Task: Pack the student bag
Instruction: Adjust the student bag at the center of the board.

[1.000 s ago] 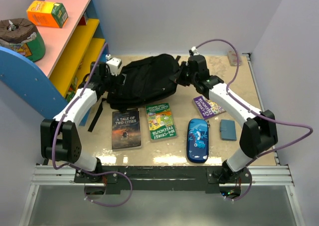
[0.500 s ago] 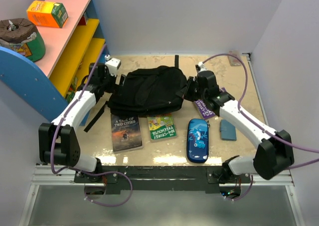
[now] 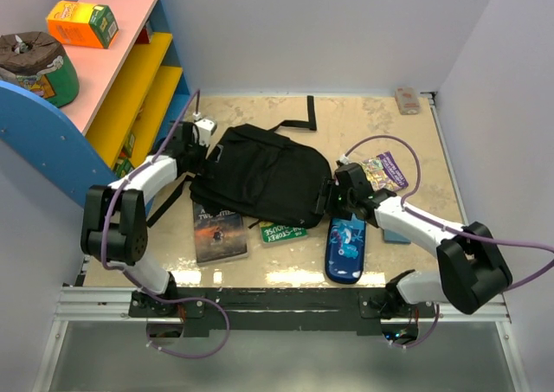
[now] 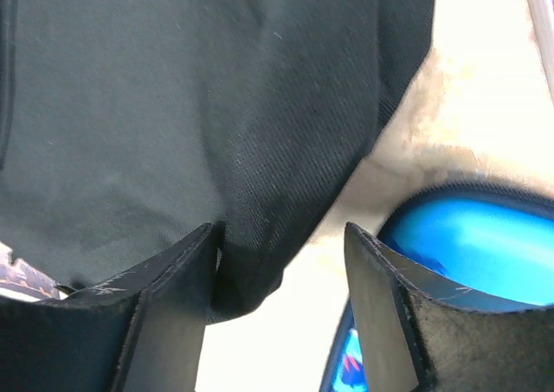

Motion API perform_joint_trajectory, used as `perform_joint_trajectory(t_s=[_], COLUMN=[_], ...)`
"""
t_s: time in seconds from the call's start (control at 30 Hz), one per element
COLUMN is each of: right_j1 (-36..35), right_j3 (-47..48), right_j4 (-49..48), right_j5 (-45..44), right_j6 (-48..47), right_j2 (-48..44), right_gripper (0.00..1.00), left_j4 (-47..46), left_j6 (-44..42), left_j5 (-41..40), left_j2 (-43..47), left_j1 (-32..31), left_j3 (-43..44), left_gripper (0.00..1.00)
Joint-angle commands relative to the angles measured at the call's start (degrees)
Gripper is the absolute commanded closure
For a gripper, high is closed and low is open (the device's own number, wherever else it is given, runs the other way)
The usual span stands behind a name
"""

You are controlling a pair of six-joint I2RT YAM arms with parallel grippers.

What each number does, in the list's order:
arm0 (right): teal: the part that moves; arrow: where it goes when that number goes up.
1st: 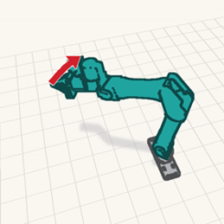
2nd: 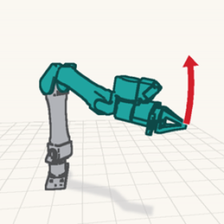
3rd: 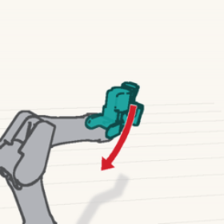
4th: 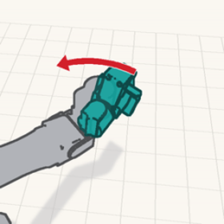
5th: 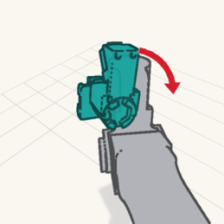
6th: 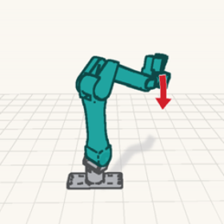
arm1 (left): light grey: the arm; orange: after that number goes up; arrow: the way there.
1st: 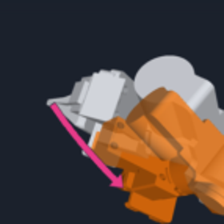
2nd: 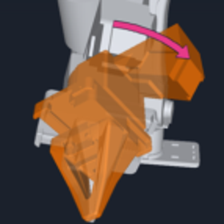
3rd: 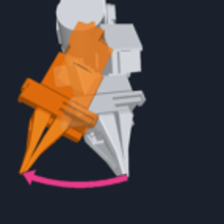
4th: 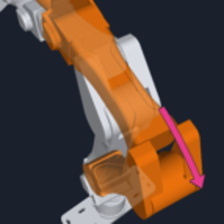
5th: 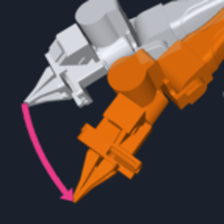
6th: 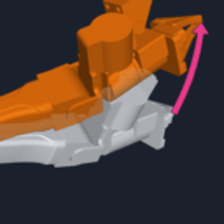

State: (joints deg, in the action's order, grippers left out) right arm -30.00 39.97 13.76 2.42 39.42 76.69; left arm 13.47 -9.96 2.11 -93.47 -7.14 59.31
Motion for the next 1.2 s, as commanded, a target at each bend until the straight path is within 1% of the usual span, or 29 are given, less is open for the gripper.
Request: perform_joint_trajectory(t_s=[0.0, 0.07, 0.13, 0.17, 0.2, 0.23, 0.27, 0.3, 0.33, 0.37, 0.4, 0.43, 0.47, 0.53, 0.57, 0.6, 0.77, 0.9, 0.97, 1.03, 1.07, 1.1, 1.17], right_j1=[-0.06, -0.06, -0.15, -0.06, -0.15, -0.15, -0.15, -0.06, -0.06, -0.06, -0.06, -0.15, -0.06, -0.06, -0.06, -0.15, -0.06, -0.06, -0.06, -0.06, -0.06, -0.15, -0.06], right_j3=[3.19, 3.1, 2.75, 2.23, 1.96, 1.78, 1.26, 0.99, 0.9, 0.9, 0.9, 0.9, 0.9, 1.51, 1.87, 2.31, 6.44, 8.28, 8.46, 8.11, 7.76, 7.41, 6.88], right_j4=[-1.8, -2.24, -3.3, -3.56, -4.43, -4.79, -5.14, -5.84, -5.94, -6.2, -6.46, -6.55, -6.73, -6.82, -6.73, -6.21, -4.09, -2.25, -1.72, -1.02, -0.75, -0.75, -0.23], right_j5=[-2.24, -2.07, -1.63, -1.54, -1.28, -1.19, -1.1, -0.84, -0.83, -0.75, -0.75, -0.75, -0.75, -1.18, -1.45, -1.71, -3.73, -5.14, -5.49, -6.36, -6.63, -6.55, -6.63], right_j6=[-1.71, -1.89, -1.98, -1.98, -1.89, -1.89, -1.8, -1.71, -1.8, -1.8, -1.89, -1.98, -2.06, -2.41, -2.68, -2.94, -4.88, -6.11, -6.46, -6.37, -6.29, -6.28, -6.02], right_j2=[1.01, 2.15, 2.68, 3.12, 3.38, 3.56, 3.99, 4.17, 4.35, 4.7, 4.79, 4.88, 4.96, 4.79, 4.79, 4.7, 3.65, 2.95, 2.16, 1.37, -0.2, -0.92, -2.06], right_gripper=[0.39, 0.43, 0.46, 0.5, 0.53, 0.55, 0.6, 0.62, 0.65, 0.68, 0.74, 0.76, 0.79, 0.9, 0.98, 1.0, 1.0, 1.0, 1.0, 1.0, 1.0, 1.0, 1.0], left_j4=[-0.82, -0.21, 0.06, 0.76, 1.29, 1.73, 2.6, 3.22, 3.83, 4.97, 5.59, 6.21, 7.69, 9.63, 11.21, 11.83, 18.32, 22.64, 25.27, 26.51, 26.86, 26.87, 26.61], left_j6=[1.6, 1.78, 1.78, 1.69, 1.96, 2.22, 2.4, 2.4, 2.4, 2.48, 2.4, 2.31, 2.31, 2.13, 2.13, 2.31, 2.31, 0.74, -0.5, -2.52, -3.22, -4.36, -5.16], left_j5=[1.84, 2.46, 5.08, 6.75, 10.34, 12.11, 13.87, 17.02, 18.27, 19.85, 20.47, 20.83, 21.18, 21.97, 22.84, 23.29, 25.13, 27.42, 27.6, 25.85, 23.84, 22.86, 21.63], left_j2=[-3.03, -4.96, -6.19, -6.46, -6.9, -6.99, -7.16, -7.16, -6.99, -6.99, -6.64, -6.29, -5.94, -4.1, -3.22, -0.86, 5.75, 11.89, 13.66, 15.94, 16.65, 18.22, 19.72], left_j1=[0.11, 0.11, 0.11, 0.19, 0.19, 0.19, 0.19, 0.11, 0.19, 0.19, 0.19, 0.19, 0.28, 0.37, 0.37, 0.54, 0.54, 0.46, 0.28, 0.37, 0.37, 0.37, 0.46], left_j3=[3.09, 3.62, 3.45, 3.36, 3.27, 3.27, 3.27, 3.36, 3.62, 3.79, 3.97, 4.32, 4.67, 6.07, 6.69, 7.13, 12.05, 11.27, 8.82, 5.04, 3.64, 0.84, -1.55], left_gripper=[0.0, 0.0, 0.0, 0.06, 0.12, 0.21, 0.38, 0.47, 0.57, 0.73, 0.81, 0.88, 1.0, 1.0, 1.0, 1.0, 1.0, 1.0, 1.0, 1.0, 1.0, 1.0, 1.0])
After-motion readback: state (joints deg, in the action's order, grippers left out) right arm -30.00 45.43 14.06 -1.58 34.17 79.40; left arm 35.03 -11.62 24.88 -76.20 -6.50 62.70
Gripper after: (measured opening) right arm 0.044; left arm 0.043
